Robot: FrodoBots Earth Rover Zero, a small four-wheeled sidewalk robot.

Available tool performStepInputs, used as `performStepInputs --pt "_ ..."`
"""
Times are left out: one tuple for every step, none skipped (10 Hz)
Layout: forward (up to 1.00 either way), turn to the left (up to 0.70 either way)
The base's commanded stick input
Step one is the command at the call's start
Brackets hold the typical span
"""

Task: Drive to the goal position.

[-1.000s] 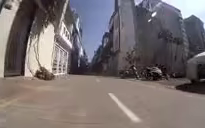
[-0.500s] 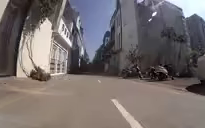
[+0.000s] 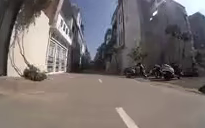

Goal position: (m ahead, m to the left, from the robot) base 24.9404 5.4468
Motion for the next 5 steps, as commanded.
performStepInputs --pt "1.00 0.00" --pt "1.00 0.00" --pt "1.00 0.00" --pt "1.00 0.00" --pt "1.00 -0.27"
